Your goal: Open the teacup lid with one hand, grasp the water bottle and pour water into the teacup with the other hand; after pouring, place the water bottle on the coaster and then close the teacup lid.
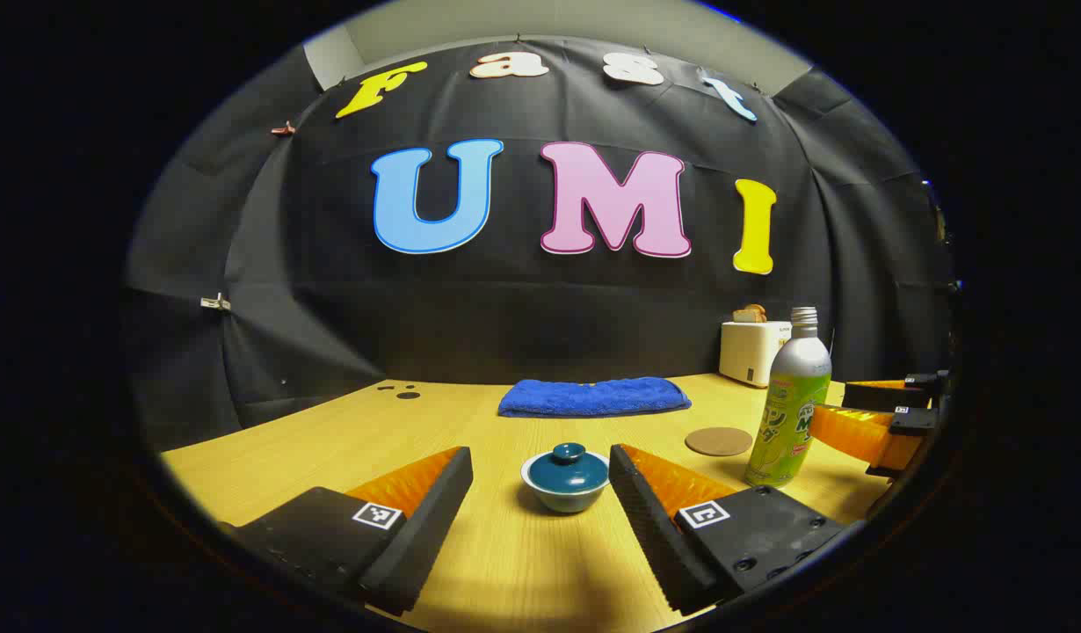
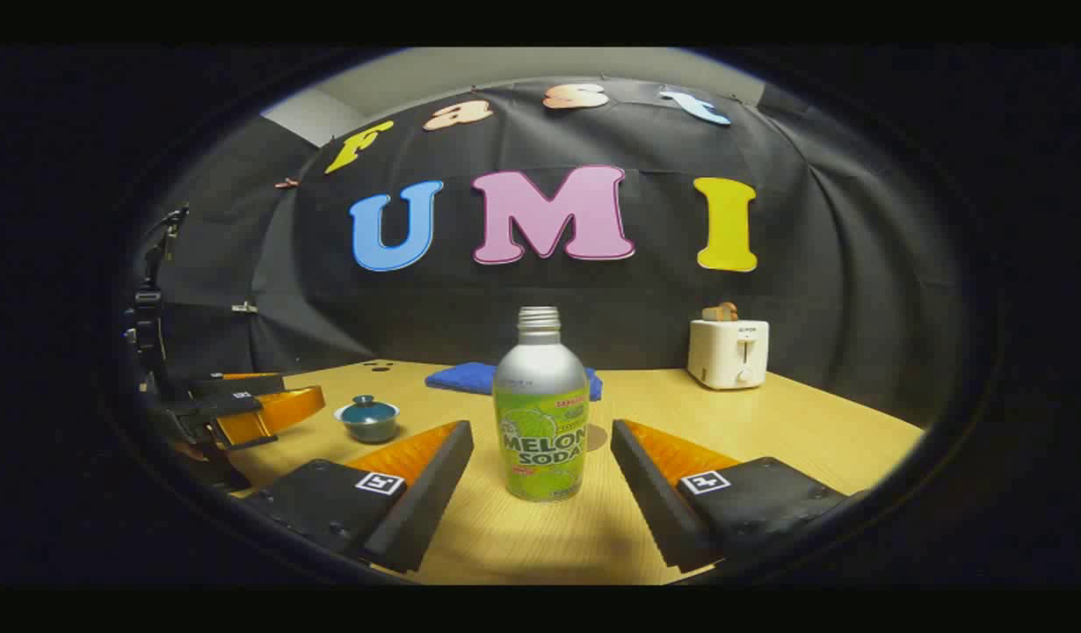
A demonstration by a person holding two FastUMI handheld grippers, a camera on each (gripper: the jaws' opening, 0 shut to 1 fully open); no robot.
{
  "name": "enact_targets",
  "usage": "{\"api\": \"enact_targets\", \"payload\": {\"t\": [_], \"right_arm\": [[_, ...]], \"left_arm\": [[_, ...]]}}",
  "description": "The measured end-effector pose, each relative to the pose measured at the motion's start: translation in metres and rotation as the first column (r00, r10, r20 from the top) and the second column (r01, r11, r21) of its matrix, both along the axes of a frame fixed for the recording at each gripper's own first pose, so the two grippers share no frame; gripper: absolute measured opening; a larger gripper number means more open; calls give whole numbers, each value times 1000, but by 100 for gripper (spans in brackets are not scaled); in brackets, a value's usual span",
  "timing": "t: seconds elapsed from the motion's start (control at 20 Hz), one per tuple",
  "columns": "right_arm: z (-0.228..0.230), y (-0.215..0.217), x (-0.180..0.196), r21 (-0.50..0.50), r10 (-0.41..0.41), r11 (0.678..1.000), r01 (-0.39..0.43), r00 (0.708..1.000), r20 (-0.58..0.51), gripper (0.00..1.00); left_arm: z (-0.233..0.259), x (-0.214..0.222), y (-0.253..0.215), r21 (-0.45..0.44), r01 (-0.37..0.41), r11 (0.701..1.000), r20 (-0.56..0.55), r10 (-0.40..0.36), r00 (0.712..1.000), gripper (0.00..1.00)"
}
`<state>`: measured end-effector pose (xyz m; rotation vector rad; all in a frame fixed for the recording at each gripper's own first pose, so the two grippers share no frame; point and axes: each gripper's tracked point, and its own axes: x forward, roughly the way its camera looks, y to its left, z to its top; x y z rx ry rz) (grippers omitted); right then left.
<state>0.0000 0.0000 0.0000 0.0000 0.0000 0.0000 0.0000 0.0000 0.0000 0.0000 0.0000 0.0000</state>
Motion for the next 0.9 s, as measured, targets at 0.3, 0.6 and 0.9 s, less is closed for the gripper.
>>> {"api": "enact_targets", "payload": {"t": [0.3, 0.6, 0.9], "right_arm": [[2, -5, 0, 0, -31, 1000, 31, 999, 8, 98], [26, -20, -13, -34, -55, 998, 57, 997, 54, 98], [39, -9, -19, -8, 4, 1000, -3, 998, 69, 98]], "left_arm": [[-2, 0, -6, 28, 0, 1000, -18, 1, 1000, 99], [26, -3, -7, 3, 3, 1000, 53, -3, 999, 98], [34, 13, -13, 57, 34, 998, 64, -38, 997, 98]]}}
